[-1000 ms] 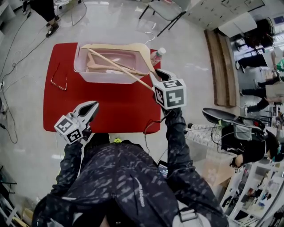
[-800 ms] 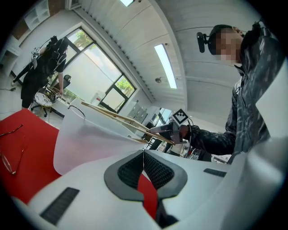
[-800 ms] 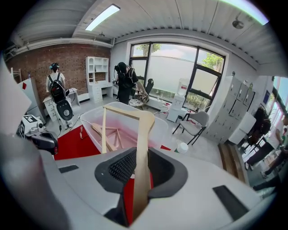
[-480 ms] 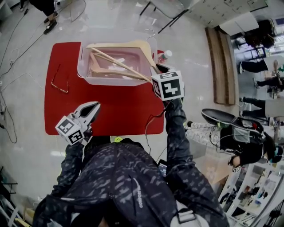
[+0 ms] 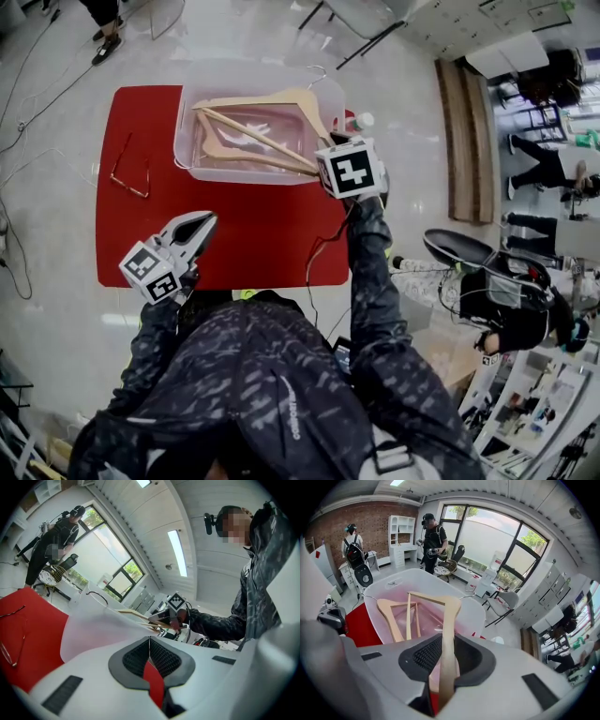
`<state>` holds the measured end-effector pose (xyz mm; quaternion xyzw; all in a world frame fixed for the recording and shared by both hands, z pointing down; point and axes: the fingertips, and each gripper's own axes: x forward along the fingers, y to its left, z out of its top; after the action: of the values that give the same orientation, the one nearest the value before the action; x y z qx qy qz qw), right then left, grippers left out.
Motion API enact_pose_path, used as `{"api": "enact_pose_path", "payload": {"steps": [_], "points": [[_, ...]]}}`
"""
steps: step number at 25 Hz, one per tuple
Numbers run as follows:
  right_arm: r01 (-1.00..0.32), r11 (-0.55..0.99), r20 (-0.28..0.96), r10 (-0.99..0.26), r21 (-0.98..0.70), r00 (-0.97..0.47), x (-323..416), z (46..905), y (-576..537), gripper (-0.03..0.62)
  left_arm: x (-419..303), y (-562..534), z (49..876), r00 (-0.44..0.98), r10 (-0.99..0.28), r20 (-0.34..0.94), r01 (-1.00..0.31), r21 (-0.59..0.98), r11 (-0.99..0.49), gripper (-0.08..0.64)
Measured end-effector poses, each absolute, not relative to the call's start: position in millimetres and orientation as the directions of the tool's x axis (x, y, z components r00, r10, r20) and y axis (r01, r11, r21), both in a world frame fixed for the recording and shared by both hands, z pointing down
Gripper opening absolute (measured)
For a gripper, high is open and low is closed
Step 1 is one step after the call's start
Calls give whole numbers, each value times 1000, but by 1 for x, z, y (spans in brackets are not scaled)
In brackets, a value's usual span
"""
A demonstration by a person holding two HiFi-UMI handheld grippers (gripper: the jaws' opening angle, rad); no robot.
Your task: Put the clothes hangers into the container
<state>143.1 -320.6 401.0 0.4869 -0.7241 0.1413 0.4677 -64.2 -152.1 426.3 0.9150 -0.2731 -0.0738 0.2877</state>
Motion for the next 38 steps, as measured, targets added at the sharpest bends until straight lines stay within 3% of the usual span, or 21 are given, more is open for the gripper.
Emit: {"api": "enact_pose_path", "payload": {"steps": [8, 22, 32, 38], "points": [[-850, 464, 866, -500, 249, -19, 149, 427, -306, 87, -68, -145, 433, 836, -548, 17, -457, 575, -679, 12], [-822, 470, 845, -535, 321, 24, 146, 428, -311, 91, -75, -139, 437, 827, -562, 21, -467, 581, -666, 11], [-821, 421, 700, -713, 385, -37, 133, 388, -319, 95, -73, -130, 434, 836, -549, 18, -460, 569, -682, 11], [-862, 420, 659, -738, 285, -142, 129, 361, -294, 94, -58, -116, 422, 844, -536, 18, -457, 548, -701, 12]]}}
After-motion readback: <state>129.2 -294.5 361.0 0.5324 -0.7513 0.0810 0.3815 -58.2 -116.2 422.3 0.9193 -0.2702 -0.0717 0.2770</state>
